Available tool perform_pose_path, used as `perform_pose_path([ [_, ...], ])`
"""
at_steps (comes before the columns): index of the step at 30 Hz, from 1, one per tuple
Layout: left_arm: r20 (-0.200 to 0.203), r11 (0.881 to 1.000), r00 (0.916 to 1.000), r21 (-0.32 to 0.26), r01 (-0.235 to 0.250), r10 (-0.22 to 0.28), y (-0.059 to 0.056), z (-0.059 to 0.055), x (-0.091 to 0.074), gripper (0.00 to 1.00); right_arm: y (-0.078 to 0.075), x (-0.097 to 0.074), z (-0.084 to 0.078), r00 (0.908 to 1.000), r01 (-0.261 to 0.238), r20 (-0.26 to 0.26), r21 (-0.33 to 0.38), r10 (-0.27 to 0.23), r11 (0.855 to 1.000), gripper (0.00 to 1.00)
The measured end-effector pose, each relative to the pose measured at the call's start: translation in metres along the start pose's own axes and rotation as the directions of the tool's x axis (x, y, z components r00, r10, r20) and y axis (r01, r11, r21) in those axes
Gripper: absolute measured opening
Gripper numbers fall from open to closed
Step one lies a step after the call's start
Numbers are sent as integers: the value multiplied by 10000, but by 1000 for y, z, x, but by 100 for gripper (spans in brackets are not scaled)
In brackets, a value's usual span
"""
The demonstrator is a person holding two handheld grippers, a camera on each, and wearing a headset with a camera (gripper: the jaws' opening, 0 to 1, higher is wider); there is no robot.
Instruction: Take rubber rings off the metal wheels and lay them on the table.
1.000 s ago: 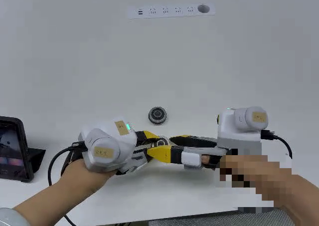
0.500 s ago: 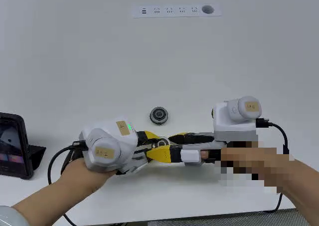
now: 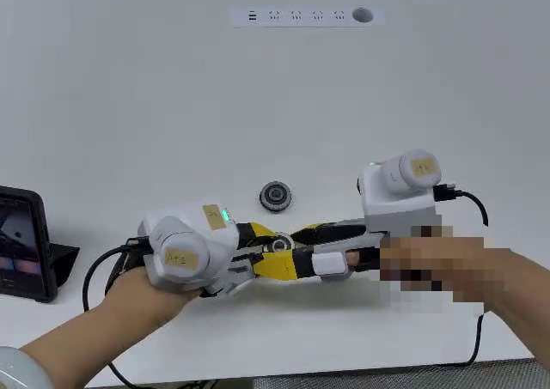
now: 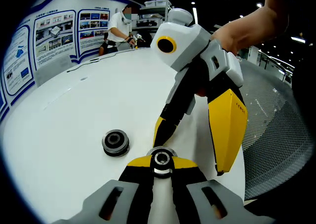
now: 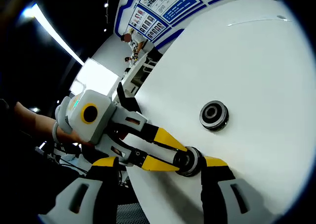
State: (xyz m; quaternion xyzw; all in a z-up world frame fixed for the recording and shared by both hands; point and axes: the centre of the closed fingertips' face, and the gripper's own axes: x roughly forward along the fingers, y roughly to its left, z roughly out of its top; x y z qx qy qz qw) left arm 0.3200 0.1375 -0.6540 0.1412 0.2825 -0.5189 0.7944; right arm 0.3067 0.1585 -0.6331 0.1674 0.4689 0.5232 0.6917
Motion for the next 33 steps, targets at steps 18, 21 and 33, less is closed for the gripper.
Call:
perform_pose_path([
  [18, 1, 10000, 10000, 4, -13, 13, 0, 0, 0, 13, 3, -6, -4, 9998, -124, -173, -72, 122, 9999, 69],
  [21, 5, 10000, 10000, 6, -9, 9, 0, -1, 0, 13, 4, -7, -8, 9995, -155, -289, -16, 154, 9999, 69],
  [33, 22, 10000, 10000, 2, -7, 7, 0, -1, -1, 13, 12, -9, -13, 9991, -319, -288, 258, 326, 9992, 69],
])
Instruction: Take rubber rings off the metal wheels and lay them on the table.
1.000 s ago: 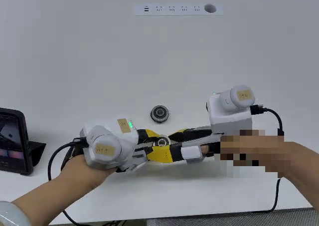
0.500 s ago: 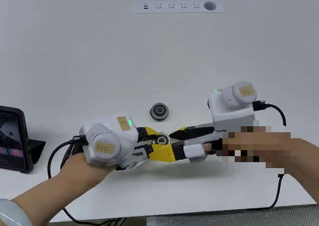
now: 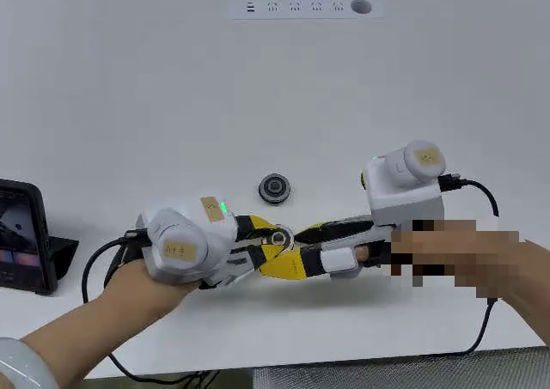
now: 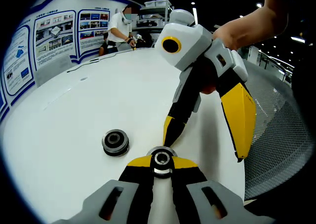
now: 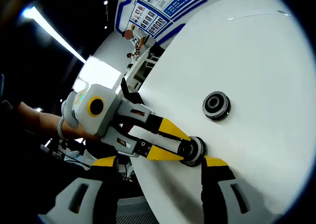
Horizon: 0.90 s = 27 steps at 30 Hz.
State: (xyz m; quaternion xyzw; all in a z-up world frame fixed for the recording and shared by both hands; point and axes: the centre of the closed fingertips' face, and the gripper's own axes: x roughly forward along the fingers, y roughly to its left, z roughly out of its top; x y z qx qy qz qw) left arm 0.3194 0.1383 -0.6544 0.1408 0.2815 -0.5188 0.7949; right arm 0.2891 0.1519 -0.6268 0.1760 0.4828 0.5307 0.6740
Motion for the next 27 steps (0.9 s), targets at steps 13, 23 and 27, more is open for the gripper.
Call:
perform_pose_path([
  [13, 6, 10000, 10000, -15, -13, 13, 0, 0, 0, 13, 2, -6, 2, 9993, -26, 361, 210, 19, 9998, 66],
  [23, 20, 10000, 10000, -26, -13, 13, 0, 0, 0, 13, -18, -5, 4, 9967, 716, 344, 469, -732, 9963, 44],
  [27, 28, 10000, 10000, -29, -12, 13, 0, 0, 0, 13, -27, -6, 4, 9930, 1132, 278, 499, -1146, 9923, 33],
])
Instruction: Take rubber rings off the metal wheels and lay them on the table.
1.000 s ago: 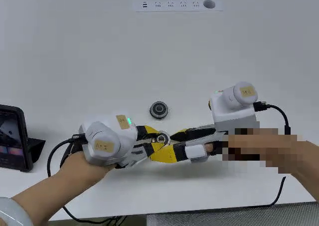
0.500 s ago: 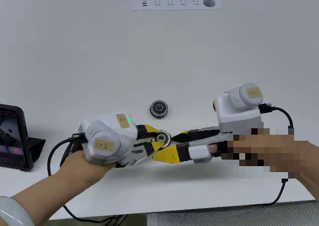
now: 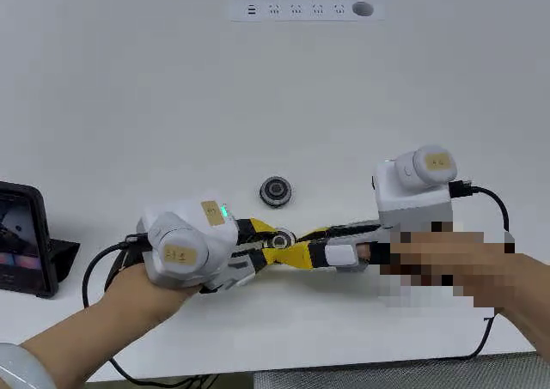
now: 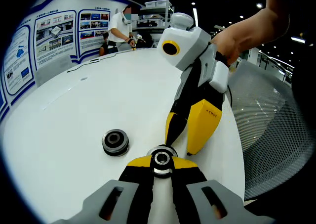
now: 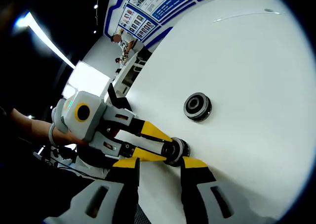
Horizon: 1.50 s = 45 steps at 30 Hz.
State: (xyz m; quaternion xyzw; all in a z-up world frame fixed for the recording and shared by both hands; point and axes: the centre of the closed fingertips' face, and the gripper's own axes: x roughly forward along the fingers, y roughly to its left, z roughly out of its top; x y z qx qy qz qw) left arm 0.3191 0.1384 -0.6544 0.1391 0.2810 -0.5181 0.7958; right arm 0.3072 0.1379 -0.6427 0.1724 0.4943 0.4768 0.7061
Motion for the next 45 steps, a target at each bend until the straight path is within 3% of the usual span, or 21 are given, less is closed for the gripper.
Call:
perform_pose_path([
  [8, 2, 10000, 10000, -16, -9, 9, 0, 0, 0, 13, -14, 0, 0, 9975, 701, 26, 129, -701, 9975, 16],
  [17, 16, 10000, 10000, -22, -2, 2, 0, 0, 0, 13, -27, 0, -1, 9933, 1144, 127, 164, -1146, 9933, 4],
  [45, 26, 10000, 10000, -35, -7, 7, 0, 0, 0, 13, -21, 1, 2, 9921, 1016, 688, 534, -1051, 9934, 1],
])
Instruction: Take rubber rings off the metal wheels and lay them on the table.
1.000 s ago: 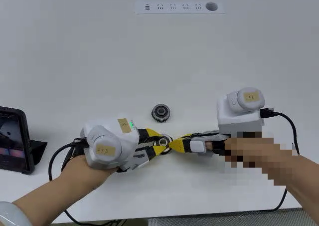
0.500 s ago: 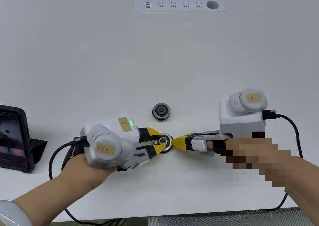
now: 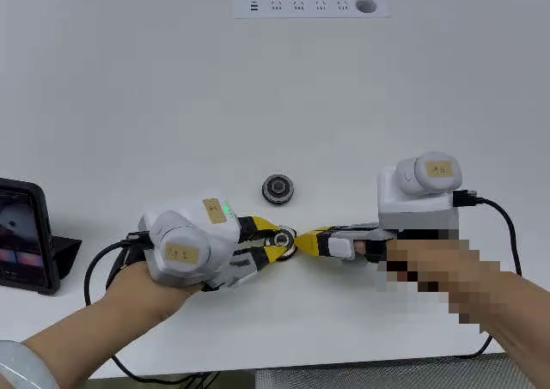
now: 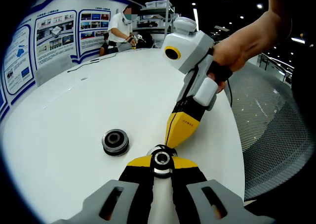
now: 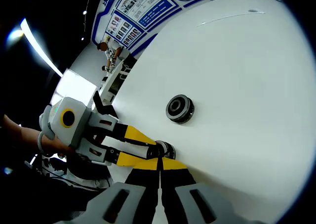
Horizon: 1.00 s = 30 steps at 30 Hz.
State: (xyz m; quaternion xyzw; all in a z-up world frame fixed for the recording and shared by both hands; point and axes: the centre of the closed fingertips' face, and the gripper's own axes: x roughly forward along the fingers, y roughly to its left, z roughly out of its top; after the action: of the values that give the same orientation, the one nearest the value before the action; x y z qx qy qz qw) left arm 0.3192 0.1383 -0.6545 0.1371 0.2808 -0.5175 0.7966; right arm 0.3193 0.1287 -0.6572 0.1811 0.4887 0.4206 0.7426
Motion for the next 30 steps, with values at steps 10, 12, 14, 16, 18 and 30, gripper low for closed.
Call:
perform_pose_path([
  [10, -10, 10000, 10000, 13, -1, 1, 0, 0, 0, 13, 13, 2, 5, 9989, -410, 246, 39, 409, 9992, 1],
  [12, -14, 10000, 10000, 7, -3, 3, 0, 0, 0, 13, 23, 3, 9, 9952, -854, 491, 164, 845, 9962, 1],
  [14, -25, 10000, 10000, 3, -9, 9, 0, 0, 0, 13, 24, 1, 13, 9964, -679, 518, 119, 672, 9976, 1],
  [16, -31, 10000, 10000, 7, -14, 14, 0, 0, 1, 13, 21, 1, 12, 9971, -588, 489, 93, 582, 9982, 1],
  [18, -31, 10000, 10000, 8, -13, 13, 0, 0, 1, 13, 14, 0, 9, 9984, -402, 407, 292, 390, 9988, 1],
  [30, 198, 10000, 9998, -15, 83, -83, -1, 1, -1, 14, 9, -2, 6, 9992, -100, 383, 409, 84, 9991, 2],
])
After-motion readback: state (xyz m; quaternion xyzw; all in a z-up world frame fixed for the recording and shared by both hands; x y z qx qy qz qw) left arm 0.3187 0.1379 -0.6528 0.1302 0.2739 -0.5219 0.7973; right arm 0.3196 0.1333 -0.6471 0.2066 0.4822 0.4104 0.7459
